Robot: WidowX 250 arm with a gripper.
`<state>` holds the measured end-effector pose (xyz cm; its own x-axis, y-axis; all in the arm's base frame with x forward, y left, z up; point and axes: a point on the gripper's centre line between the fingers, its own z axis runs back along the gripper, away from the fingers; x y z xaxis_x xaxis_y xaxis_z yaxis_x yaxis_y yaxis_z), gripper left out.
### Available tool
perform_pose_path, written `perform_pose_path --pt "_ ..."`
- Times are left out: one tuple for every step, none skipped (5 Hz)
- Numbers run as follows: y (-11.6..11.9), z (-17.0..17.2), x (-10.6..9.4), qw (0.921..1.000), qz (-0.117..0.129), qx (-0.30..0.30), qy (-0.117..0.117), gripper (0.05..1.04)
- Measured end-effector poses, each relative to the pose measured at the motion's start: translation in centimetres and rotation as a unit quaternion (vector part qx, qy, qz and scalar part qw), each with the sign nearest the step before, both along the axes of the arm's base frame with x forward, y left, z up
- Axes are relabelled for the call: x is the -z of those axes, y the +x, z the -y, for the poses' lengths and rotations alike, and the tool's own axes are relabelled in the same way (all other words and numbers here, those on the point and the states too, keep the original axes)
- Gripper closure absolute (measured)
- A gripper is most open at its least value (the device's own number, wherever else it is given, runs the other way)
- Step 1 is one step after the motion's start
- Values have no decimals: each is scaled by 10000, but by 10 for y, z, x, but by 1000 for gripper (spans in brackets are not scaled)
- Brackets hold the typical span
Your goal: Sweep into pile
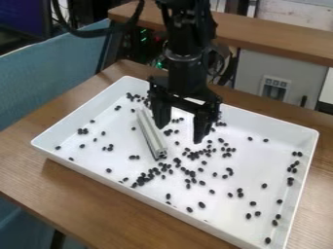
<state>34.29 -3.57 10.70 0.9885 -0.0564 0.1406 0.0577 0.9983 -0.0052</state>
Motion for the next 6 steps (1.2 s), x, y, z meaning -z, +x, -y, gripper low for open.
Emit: perform_pose_path --pt "-2 0 11 9999 -161 -53 9 83" --pt "6 -22 16 9949 -103 -996 72 83" --pt "19 -43 20 9852 -18 -1698 233 83" --pt "33 -71 25 9693 39 -2438 327 83" --pt "48 -87 38 9600 62 -2786 288 83" --pt "58 -96 49 9515 33 -3070 216 83"
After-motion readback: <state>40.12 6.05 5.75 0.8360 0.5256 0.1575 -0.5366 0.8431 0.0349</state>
